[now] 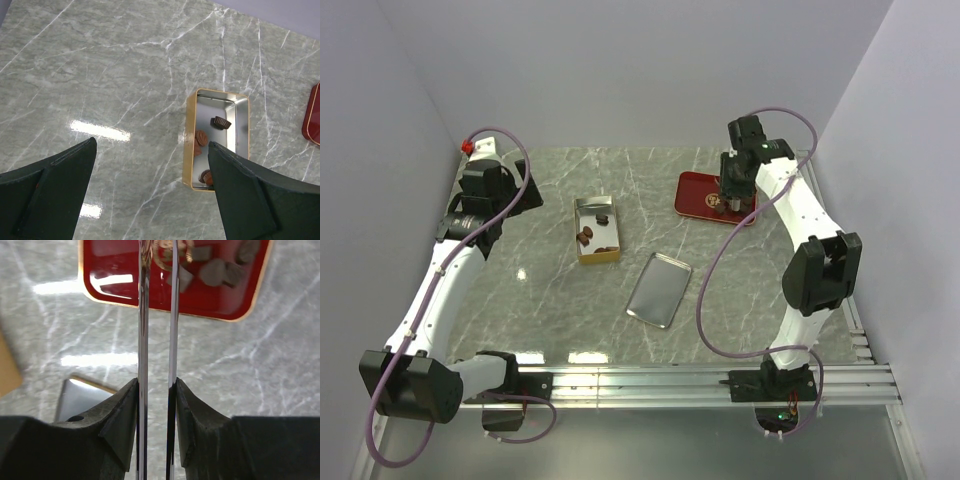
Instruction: Pack the chocolate
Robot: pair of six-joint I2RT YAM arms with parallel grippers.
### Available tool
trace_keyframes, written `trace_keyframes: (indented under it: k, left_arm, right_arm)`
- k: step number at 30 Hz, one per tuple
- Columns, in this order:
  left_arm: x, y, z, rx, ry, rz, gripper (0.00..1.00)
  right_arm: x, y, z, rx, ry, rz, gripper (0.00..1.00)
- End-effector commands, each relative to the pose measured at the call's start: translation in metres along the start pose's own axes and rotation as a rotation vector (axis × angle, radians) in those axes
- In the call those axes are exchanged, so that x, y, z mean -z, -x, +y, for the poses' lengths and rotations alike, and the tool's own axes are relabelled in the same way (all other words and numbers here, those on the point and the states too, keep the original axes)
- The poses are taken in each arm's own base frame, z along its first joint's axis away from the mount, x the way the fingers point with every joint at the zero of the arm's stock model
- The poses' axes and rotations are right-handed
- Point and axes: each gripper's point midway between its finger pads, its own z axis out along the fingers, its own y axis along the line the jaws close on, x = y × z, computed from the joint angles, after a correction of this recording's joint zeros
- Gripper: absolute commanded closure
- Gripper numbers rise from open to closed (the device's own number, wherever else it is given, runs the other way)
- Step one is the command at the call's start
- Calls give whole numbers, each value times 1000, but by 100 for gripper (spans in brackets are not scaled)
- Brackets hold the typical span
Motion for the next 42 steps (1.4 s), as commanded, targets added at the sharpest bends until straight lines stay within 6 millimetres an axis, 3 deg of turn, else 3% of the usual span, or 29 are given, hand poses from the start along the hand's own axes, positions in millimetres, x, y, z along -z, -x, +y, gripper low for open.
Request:
trace_keyframes:
  k: [1,11,31,42]
  left_arm:
    - [4,12,-3,12,-21,-47,1]
    - [6,13,-2,9,-15,-50,1]
    - [8,19,-3,7,-14,-57,1]
    - [8,20,-4,5,-19,-57,0]
  right_arm:
    - [17,19,-15,-34,-39,-107,59]
    - [8,11,-38,-24,-105,-76,57]
    - [-24,-5,-32,-27,-38,-1,56]
    - [-33,-14,-39,-23,-68,30,56]
